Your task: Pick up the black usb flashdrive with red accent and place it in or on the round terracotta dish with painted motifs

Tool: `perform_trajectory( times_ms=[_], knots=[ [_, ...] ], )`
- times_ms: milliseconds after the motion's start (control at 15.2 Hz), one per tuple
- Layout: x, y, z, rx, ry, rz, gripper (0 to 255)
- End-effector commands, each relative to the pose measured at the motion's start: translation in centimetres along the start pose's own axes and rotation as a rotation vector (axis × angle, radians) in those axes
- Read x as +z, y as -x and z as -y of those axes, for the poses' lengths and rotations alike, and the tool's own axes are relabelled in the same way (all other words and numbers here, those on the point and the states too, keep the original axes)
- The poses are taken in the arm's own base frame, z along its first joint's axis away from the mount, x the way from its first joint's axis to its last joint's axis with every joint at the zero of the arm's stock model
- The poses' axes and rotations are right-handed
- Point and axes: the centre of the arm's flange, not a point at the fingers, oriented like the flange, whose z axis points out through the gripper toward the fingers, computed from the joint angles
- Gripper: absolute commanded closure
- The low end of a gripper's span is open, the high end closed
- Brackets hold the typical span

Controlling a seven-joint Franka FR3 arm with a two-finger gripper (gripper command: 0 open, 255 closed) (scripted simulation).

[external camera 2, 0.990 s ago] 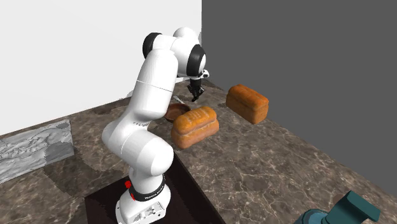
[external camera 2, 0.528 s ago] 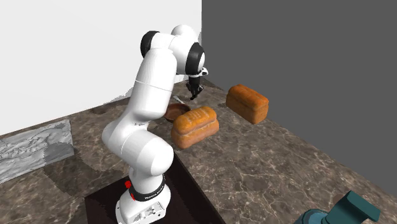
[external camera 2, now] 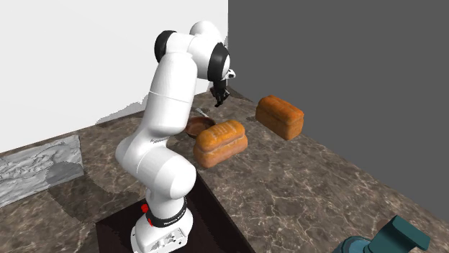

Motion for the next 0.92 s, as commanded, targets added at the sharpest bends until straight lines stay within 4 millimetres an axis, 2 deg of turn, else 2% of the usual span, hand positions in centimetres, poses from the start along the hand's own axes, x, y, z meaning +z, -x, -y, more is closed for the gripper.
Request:
perform_trajectory(
  times_ms=[0, 594, 858],
  knots=[
    [-1.1, -0.1, 0.0, 0.0, 0.0, 0.0, 255],
    [-5.7, -0.4, 0.2, 0.0, 0.0, 0.0, 255],
    [-6.2, 4.8, -0.3, 0.0, 0.0, 0.0, 255]
  ],
)
